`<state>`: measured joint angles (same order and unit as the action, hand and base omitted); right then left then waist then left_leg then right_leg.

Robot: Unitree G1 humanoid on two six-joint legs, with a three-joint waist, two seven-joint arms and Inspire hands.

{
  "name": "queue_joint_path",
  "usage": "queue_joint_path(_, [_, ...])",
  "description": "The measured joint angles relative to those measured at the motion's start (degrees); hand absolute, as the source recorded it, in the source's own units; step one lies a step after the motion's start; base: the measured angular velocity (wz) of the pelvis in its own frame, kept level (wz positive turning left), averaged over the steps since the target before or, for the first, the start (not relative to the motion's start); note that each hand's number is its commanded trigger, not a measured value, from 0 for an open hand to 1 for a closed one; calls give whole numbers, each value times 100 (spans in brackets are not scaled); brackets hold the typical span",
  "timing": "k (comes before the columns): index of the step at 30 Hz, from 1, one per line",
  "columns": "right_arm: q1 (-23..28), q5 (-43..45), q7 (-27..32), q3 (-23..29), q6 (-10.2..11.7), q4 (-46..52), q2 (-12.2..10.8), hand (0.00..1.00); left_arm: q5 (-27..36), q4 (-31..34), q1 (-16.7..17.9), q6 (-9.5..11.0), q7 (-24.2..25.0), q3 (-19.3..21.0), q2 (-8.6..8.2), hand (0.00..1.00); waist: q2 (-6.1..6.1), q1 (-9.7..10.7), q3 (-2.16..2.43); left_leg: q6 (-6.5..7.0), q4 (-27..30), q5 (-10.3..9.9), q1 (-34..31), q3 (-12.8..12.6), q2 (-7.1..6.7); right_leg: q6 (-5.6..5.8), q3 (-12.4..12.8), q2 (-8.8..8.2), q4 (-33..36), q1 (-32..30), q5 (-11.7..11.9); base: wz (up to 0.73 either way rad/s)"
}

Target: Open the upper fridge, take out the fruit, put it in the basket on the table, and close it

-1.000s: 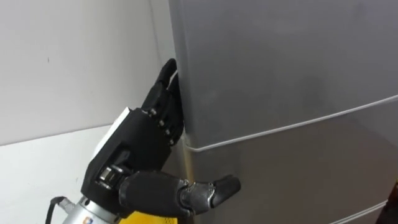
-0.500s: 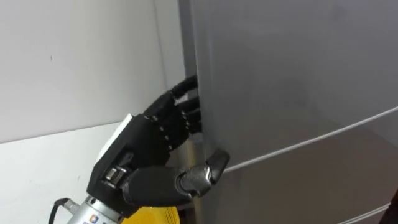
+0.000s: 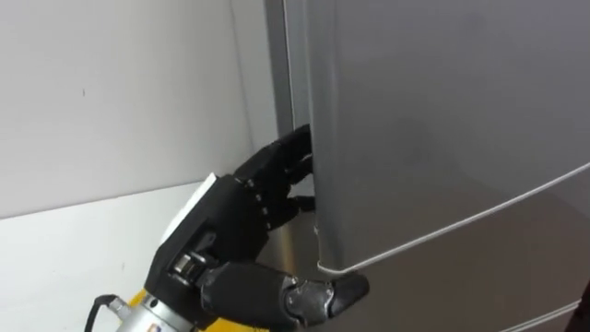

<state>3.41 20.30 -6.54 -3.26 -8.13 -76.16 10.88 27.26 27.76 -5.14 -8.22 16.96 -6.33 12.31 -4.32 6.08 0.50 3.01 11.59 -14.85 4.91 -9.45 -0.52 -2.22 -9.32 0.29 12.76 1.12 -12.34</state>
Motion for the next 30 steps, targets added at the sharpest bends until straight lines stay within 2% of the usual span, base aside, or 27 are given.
queue_joint_path(5, [-37, 11, -33, -3, -12, -15, 0, 0, 14, 46, -36, -4, 241, -131, -2, 0, 39, 14, -26, -2, -2, 3, -4, -5, 7, -8, 1, 9, -14, 1, 4, 0])
queue_joint_path(10, [-38, 10, -42, -4, -15, -10, -9, 0, 15, 78, -36, -4, 473, -169, -1, 0, 132, 12, -84, -2, 3, 3, -30, -7, 6, -6, -4, 7, -36, -5, 6, 0])
queue_joint_path(17, [-36, -2, -40, -224, 13, -16, 1, 0, 24, 235, -38, -2, 691, -211, 12, 0, 92, -1, -46, -2, 15, 3, -73, 19, 6, 12, -16, 6, -98, 11, 53, 1])
queue_joint_path(21, [-38, -3, -41, -225, 82, -13, 1, 0, 91, 237, -39, 0, 839, -212, 11, 0, 100, 3, -52, -2, 13, 3, -52, 22, 5, 14, -12, 6, -104, 40, 55, 0])
queue_joint_path(23, [-39, -9, -41, -227, 103, -14, 5, 0, 144, 241, -46, 0, 858, -243, 17, 0, 76, 1, -41, -2, 13, 3, -39, 0, 5, 14, -3, 6, -108, 44, 55, 0])
queue_joint_path(27, [-63, -21, -39, -224, 106, -14, 13, 0, 144, 241, -194, 0, 910, -361, 40, 0, 45, 7, -49, -2, 12, 3, -39, -12, 4, 19, 6, 5, -107, 43, 59, 0])
queue_joint_path(30, [-47, -22, -37, -227, 107, -11, 31, 0, 144, 241, -257, 0, 983, -481, 36, 0, 16, 17, -56, -2, 11, 3, -40, -112, 2, 22, 29, -2, -114, 35, 62, -4])
